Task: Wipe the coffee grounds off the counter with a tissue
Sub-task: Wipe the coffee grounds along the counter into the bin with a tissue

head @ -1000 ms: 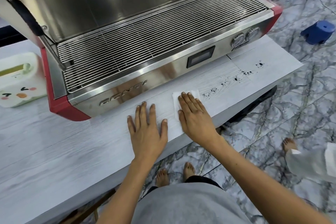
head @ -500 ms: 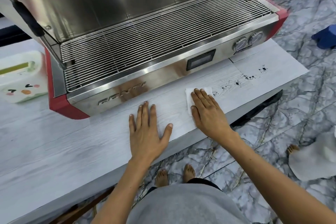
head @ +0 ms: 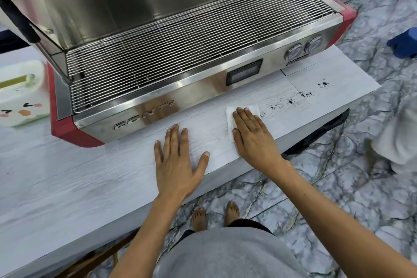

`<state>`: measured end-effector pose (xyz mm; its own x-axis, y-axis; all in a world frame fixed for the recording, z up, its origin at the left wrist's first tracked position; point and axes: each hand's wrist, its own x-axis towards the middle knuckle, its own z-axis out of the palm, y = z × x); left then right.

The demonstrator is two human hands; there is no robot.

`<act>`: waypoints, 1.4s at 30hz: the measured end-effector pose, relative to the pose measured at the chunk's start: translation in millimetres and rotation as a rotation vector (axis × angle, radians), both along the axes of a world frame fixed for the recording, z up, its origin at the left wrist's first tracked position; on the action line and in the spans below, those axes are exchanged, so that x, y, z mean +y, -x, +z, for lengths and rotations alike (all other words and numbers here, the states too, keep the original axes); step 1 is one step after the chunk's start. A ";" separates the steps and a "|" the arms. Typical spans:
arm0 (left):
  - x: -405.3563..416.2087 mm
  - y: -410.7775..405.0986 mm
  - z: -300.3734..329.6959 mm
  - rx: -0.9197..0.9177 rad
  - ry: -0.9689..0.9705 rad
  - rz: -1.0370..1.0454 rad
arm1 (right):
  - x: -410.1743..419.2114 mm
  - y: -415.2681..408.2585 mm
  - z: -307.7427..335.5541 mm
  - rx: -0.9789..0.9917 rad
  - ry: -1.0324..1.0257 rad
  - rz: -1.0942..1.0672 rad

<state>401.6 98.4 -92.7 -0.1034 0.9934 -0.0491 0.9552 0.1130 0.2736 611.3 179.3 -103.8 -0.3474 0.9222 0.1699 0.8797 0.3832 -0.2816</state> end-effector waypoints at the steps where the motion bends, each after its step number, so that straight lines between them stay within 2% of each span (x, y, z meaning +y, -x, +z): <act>1: 0.5 -1.1 -0.1 -0.007 -0.002 0.001 | 2.1 -0.2 0.0 0.005 0.002 -0.003; 42: 17.7 -32.4 -0.8 -0.023 -0.025 -0.002 | 2.3 -24.0 -1.6 -0.002 -0.033 -0.032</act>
